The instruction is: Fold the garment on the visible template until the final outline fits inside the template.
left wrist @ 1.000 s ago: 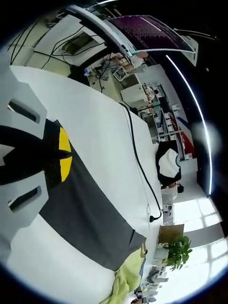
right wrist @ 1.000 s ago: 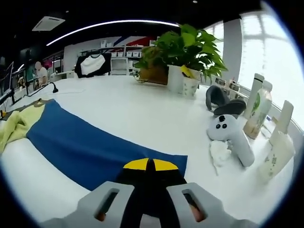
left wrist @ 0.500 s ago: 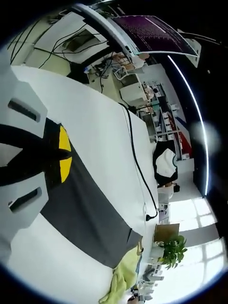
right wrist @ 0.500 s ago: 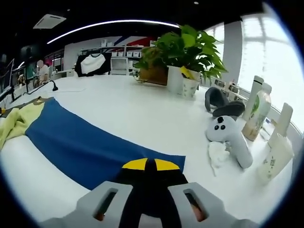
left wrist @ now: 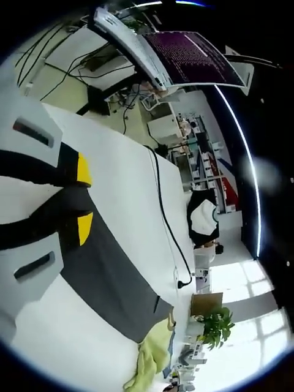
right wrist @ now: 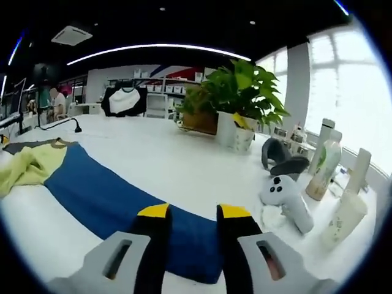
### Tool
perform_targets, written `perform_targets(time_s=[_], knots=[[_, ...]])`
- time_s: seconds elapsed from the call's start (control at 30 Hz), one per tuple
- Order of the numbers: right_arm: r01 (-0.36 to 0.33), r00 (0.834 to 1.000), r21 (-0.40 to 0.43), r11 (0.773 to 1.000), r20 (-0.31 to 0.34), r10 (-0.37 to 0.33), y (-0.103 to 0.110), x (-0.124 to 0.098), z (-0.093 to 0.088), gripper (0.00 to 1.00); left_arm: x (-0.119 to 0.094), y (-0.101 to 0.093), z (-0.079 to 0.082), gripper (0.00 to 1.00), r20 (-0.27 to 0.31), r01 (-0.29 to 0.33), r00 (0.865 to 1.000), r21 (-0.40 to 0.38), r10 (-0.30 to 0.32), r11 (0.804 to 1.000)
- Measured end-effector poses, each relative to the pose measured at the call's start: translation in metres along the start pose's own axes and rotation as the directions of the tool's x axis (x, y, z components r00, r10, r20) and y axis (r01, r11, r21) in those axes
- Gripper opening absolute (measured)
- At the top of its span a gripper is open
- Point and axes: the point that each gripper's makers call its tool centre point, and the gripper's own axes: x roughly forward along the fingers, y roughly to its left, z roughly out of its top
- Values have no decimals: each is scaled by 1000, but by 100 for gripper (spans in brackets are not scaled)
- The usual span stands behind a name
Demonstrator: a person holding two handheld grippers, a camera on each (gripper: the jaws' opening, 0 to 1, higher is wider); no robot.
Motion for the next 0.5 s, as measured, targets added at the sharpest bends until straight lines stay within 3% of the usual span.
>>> perform_targets(time_s=[0.1, 0.23, 0.4, 0.5], knots=[[8, 1000, -50, 999, 27, -6, 3, -4, 13, 40, 1, -5, 6, 22, 22, 4, 1000, 44, -4, 999], [-12, 999, -76, 997, 51, 16, 19, -12, 24, 48, -4, -15, 19, 26, 66, 24, 997, 43, -27, 999], [-45, 995, -88, 995, 90, 53, 34, -19, 38, 56, -12, -26, 31, 44, 100, 31, 994, 35, -34, 999], [-68, 990, -109, 992, 119, 81, 45, -22, 47, 62, -17, -33, 36, 54, 101, 6, 995, 74, -14, 997]])
